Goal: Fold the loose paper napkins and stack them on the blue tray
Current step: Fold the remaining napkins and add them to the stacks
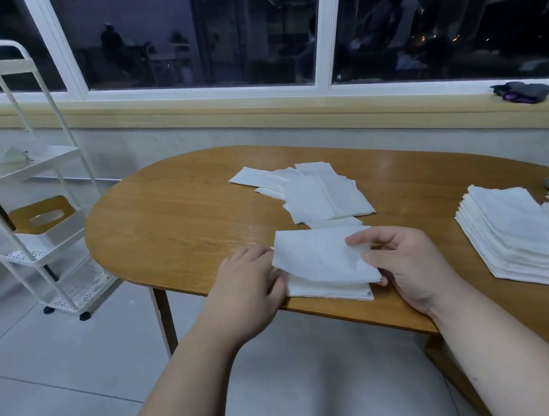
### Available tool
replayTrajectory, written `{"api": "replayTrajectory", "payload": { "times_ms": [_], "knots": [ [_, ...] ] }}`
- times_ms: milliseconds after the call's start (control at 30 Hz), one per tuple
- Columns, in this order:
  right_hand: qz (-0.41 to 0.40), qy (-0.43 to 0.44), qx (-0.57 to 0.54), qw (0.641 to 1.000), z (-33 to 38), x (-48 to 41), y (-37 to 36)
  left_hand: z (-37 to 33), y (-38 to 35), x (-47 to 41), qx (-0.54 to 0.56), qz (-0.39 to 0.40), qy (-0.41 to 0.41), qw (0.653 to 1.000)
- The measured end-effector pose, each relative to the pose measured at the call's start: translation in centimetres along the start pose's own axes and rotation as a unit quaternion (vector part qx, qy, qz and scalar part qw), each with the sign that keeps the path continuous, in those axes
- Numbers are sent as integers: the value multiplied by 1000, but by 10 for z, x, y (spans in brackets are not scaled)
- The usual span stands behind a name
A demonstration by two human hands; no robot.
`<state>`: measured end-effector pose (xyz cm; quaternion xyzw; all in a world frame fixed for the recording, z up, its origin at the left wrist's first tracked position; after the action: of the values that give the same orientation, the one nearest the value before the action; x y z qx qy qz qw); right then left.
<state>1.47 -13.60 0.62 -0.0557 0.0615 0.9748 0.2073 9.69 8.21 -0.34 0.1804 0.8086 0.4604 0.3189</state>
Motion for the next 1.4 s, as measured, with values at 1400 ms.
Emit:
{"api": "replayTrajectory", "payload": {
  "times_ms": [1400],
  "knots": [
    [15,130,586,800,8,11,-33,-13,7,-6,-82,-46,5,996]
  ]
}}
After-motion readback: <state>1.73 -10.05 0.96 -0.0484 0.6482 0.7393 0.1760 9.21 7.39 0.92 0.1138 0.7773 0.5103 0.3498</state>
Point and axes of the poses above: each hand's wrist, its own x-axis away from the middle knuckle, its own y-axis out of the back of the hand, z = x × y, the point moved 6 cm from there along -x, towards the middle knuckle, and after that the axes turned 3 degrees about y, right-handed, at the moved point
